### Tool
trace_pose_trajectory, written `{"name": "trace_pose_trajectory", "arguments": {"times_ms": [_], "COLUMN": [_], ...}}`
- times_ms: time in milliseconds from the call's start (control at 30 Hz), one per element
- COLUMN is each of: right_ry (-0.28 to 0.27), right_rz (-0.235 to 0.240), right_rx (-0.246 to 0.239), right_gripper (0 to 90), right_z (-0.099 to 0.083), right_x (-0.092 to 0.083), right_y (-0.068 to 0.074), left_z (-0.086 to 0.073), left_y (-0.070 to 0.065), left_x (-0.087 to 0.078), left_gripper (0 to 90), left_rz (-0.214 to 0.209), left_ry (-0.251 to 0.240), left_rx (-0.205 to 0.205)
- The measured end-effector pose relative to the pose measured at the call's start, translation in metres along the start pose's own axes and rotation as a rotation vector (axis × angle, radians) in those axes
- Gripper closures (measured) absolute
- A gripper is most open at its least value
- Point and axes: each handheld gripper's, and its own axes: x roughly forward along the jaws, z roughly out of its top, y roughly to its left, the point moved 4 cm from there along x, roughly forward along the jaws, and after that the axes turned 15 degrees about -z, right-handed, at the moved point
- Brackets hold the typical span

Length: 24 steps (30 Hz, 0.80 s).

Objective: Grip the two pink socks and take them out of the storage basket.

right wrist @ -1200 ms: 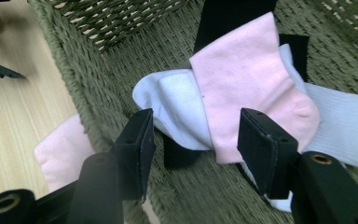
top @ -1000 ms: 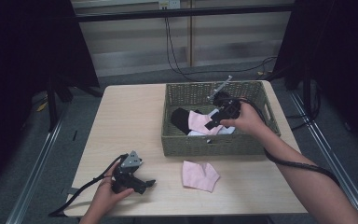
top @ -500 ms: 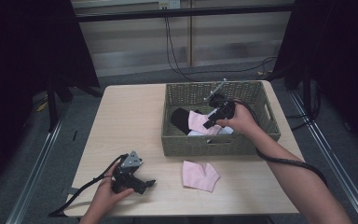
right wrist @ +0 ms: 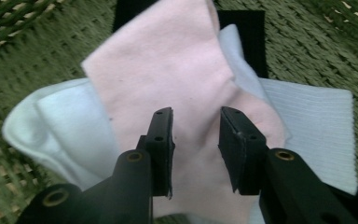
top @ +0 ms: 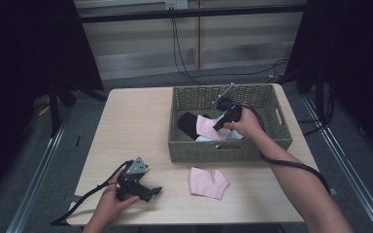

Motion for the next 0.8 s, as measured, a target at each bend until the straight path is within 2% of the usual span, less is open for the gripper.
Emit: {"name": "trace_pose_trajectory", "arguments": {"times_ms": [33,67,100,200,300,367,533,600,667,700,733,800], "right_ry": [0.0,0.014,0.014,0.035,0.038,0.033,0.0,-0.003,-0.009,-0.009,-0.014,-0.02], "right_rz": [0.0,0.011,0.011,0.008,0.011,0.018,0.046,0.047,0.072,0.072,0.078,0.087], "right_rx": [0.0,-0.009,-0.009,-0.027,-0.025,-0.006,0.018,0.011,0.025,0.025,0.008,0.008], "right_gripper": [68.9,74.4,74.4,86.5,87.7,88.1,88.3,88.3,88.3,88.3,88.3,88.3], "right_z": [0.0,0.0,0.0,0.0,0.0,0.0,0.0,-0.001,-0.001,-0.001,-0.001,-0.001], "right_x": [0.0,0.003,0.003,0.007,0.007,0.003,-0.02,-0.023,-0.036,-0.036,-0.045,-0.052], "right_y": [0.0,0.0,0.0,0.002,0.002,0.001,-0.005,-0.006,-0.007,-0.007,-0.008,-0.009], "left_z": [0.0,0.0,0.0,0.0,0.0,0.0,0.0,0.0,0.0,0.0,0.0,0.0], "left_y": [0.0,0.0,0.0,0.0,0.0,0.0,0.0,0.0,0.0,0.0,0.0,0.0], "left_x": [0.0,0.0,0.0,0.0,0.0,0.0,0.0,0.0,0.0,0.0,0.0,0.0], "left_gripper": [0.0,0.0,0.0,0.0,0.0,0.0,0.0,0.0,0.0,0.0,0.0,0.0], "left_rz": [0.0,0.001,0.001,0.0,0.0,0.001,0.0,0.0,0.001,0.001,0.002,0.0], "left_ry": [0.0,0.003,0.003,-0.001,-0.001,0.002,0.0,-0.001,0.003,0.003,0.004,0.002], "left_rx": [0.0,0.0,0.0,0.0,0.0,0.0,0.0,-0.001,0.0,0.0,0.003,0.002]}}
